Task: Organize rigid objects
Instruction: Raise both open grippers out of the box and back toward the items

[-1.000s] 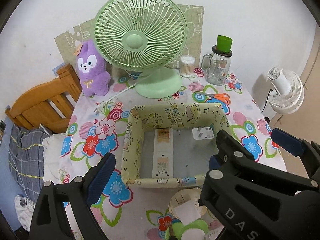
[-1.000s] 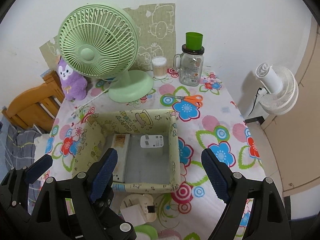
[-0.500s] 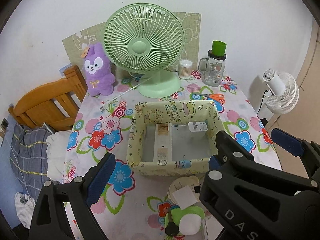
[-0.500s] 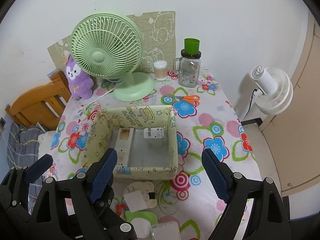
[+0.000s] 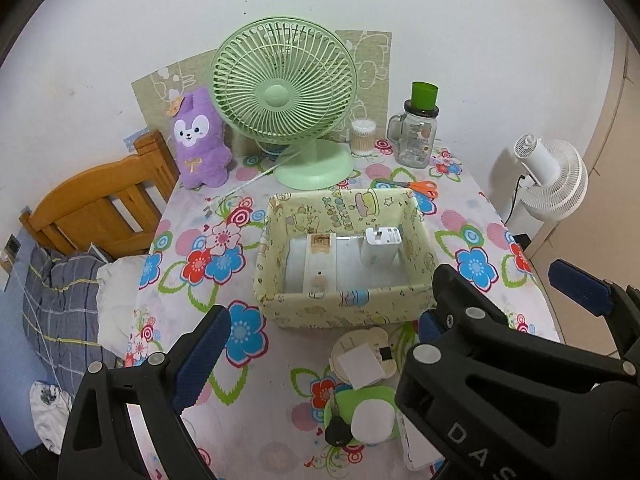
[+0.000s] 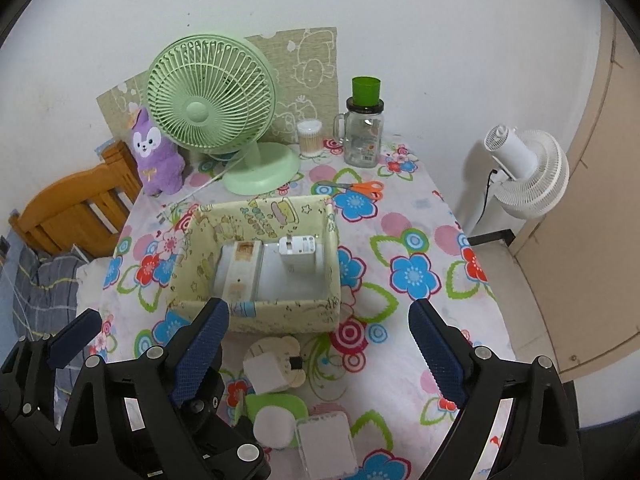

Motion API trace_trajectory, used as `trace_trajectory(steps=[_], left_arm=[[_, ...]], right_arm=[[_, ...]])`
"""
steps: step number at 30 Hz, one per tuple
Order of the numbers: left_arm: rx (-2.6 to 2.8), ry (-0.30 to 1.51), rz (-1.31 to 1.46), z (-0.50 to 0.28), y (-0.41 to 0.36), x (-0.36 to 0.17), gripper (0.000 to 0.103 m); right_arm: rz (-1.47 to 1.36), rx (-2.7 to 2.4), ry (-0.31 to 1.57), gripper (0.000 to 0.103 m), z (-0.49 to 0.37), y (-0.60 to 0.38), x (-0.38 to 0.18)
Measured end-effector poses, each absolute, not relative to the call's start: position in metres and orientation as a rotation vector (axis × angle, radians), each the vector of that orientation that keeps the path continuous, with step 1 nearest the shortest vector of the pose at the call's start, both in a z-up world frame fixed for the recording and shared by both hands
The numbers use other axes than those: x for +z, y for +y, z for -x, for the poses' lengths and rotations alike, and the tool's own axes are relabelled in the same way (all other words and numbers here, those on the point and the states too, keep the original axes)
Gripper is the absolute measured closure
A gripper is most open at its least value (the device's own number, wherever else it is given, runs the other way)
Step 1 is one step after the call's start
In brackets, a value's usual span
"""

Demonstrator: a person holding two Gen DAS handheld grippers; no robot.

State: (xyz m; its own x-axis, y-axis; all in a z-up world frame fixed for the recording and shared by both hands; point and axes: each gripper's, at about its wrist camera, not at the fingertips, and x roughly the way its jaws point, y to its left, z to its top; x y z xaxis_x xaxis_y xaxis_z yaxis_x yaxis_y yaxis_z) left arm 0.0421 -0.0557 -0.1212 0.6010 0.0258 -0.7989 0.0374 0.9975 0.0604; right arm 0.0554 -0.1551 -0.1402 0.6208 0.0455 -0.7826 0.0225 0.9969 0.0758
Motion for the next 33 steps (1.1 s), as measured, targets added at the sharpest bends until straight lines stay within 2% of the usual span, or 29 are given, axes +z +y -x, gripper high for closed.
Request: trace_trajectory(steps=[7, 11, 33], left_arm=[[-0.031, 0.939, -0.079, -0.031, -0.059, -0.128, 0.006], [-0.036, 0.942, -0.089, -0.027, -0.061, -0.133, 0.000], [-0.072, 0.963, -0.033, -0.005, -0.057, -0.189, 0.000]], right_arm=[[-0.079, 0.020, 0.915, 0.009, -0.042, -0.158, -0.148], [-0.086, 0.013, 0.919, 0.009, -0.038, -0.159, -0.152], [-0.062, 0.050, 0.919, 0.010, -0.018, -0.155, -0.204]])
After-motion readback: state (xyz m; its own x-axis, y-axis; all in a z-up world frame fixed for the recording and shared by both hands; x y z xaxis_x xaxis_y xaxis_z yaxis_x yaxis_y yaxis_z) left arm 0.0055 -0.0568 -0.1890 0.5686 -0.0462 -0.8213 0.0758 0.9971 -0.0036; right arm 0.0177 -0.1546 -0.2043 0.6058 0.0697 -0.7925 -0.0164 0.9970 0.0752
